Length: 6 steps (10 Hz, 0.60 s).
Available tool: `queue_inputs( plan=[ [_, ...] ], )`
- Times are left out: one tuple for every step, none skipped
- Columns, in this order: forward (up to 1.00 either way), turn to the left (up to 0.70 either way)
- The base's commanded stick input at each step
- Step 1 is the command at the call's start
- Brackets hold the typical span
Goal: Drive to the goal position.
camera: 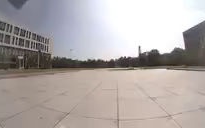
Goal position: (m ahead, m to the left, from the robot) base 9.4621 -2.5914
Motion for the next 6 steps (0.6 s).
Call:
queue_inputs(
  plan=[
    [0.50,0.00],
    [0.50,0.00],
    [0.50,0.00],
    [0.50,0.00],
    [0.50,0.00],
    [0.50,0.00]
  ],
)
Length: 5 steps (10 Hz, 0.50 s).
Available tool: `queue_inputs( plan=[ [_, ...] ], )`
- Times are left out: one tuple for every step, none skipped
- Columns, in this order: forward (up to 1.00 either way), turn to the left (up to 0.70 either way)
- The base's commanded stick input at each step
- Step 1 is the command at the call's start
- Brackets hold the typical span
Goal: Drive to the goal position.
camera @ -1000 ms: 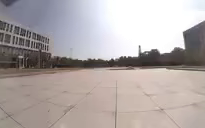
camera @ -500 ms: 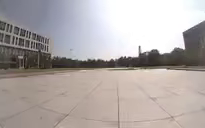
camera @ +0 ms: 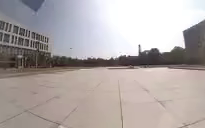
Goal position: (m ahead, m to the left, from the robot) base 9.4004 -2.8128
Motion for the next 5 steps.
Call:
queue_inputs(
  plan=[
    [0.50,0.00],
    [0.50,0.00],
    [0.50,0.00],
    [0.50,0.00],
    [0.50,0.00]
  ],
)
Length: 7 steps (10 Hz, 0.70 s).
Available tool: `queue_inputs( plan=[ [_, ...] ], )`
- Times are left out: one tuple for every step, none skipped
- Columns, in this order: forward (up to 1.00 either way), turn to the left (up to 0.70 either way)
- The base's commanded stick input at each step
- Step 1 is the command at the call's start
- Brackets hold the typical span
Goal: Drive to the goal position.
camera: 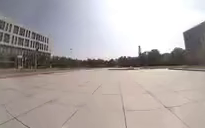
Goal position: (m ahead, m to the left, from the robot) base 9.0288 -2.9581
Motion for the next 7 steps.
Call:
queue_inputs(
  plan=[
    [0.50,0.00],
    [0.50,0.00],
    [0.50,0.00],
    [0.50,0.00],
    [0.50,0.00],
    [0.50,0.00],
    [0.50,0.00]
  ],
)
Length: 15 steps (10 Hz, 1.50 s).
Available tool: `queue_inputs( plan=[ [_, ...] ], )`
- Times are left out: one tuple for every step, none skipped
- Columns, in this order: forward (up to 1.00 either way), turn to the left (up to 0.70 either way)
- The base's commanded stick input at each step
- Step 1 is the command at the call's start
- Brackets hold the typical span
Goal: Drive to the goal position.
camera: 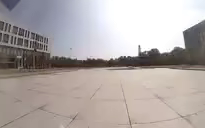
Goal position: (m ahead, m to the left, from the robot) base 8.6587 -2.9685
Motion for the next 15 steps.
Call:
queue_inputs(
  plan=[
    [0.50,0.00],
    [0.50,0.00],
    [0.51,0.00],
    [0.51,0.00],
    [0.47,0.00],
    [0.42,0.00],
    [0.40,0.00],
    [0.36,0.00],
    [0.27,0.00],
    [0.09,0.00],
    [0.07,0.00],
    [0.06,0.00],
    [0.05,0.00],
    [0.05,0.00],
    [0.05,0.00]
  ],
)
